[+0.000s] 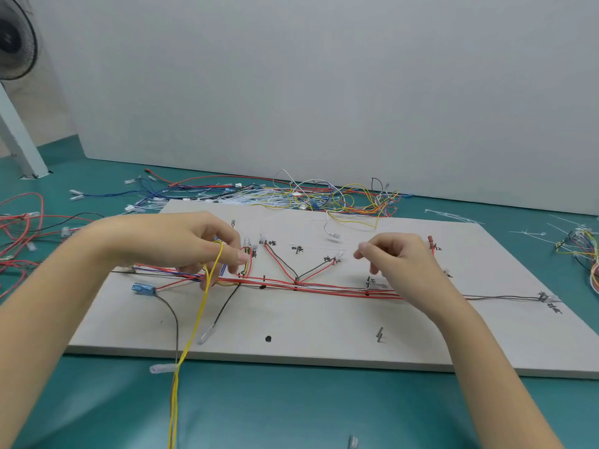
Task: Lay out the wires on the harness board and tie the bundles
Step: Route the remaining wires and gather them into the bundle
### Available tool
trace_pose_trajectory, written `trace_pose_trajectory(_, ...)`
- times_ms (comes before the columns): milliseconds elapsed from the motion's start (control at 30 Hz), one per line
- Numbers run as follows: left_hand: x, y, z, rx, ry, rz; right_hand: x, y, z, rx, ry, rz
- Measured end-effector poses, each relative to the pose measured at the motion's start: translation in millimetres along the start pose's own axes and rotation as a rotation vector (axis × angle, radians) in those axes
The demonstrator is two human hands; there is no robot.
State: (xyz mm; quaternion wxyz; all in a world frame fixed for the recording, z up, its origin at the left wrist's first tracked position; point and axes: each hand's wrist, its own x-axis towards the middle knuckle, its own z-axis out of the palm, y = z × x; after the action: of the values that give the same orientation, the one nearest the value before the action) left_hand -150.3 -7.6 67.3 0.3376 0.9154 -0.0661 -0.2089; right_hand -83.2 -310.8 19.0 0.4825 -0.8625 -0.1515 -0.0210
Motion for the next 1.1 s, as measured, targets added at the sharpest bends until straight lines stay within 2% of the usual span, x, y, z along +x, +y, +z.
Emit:
trace_pose_trajectory(67, 1.6, 14.1, 3.3, 0.027, -0.082, 0.039, -3.0, -7.0, 8.6, 0.104, -0.058, -0.017)
trace_pose_trajectory(133, 6.2, 25.5, 6.3, 0.022, -0.076, 0.069, -7.0, -13.4, 17.3, 0.217, -0.131, -0.032)
trace_pose_trajectory(200, 14.1, 35.6, 10.0, -0.04, 0.017, 0.077, -11.8, -19.1, 25.8, 0.321, -0.213, -0.031)
trace_pose_trajectory(333, 36.6, 50.2, 16.9, -0.243, 0.379, 0.009, -18.2, -32.5, 41.5, 0.577, -0.43, 0.045)
trace_pose_trajectory(400, 43.3, 53.0, 21.7, -0.193, 0.496, -0.029, -19.4, -38.0, 45.3, 0.709, -0.541, 0.1)
trace_pose_trajectory(467, 45.7, 54.3, 27.5, -0.113, 0.526, -0.038, -20.0, -39.7, 44.8, 0.836, -0.676, 0.126)
trace_pose_trajectory(567, 49.3, 50.0, 34.1, -0.096, 0.486, -0.028, -20.7, -39.7, 36.8, 0.995, -0.828, 0.138)
trace_pose_trajectory(733, 53.8, 45.2, 36.9, -0.196, 0.428, 0.016, -20.7, -36.1, 28.3, 0.927, -0.748, 0.128)
trace_pose_trajectory(833, 49.0, 44.2, 33.0, -0.251, 0.307, 0.04, -18.0, -30.1, 24.7, 0.862, -0.644, 0.134)
trace_pose_trajectory(1000, 37.5, 35.7, 29.4, -0.357, 0.233, 0.188, -12.4, -22.1, 12.6, 0.772, -0.504, 0.173)
trace_pose_trajectory(1100, 33.4, 33.3, 30.8, -0.298, 0.198, 0.21, -9.9, -20.1, 8.5, 0.685, -0.439, 0.193)
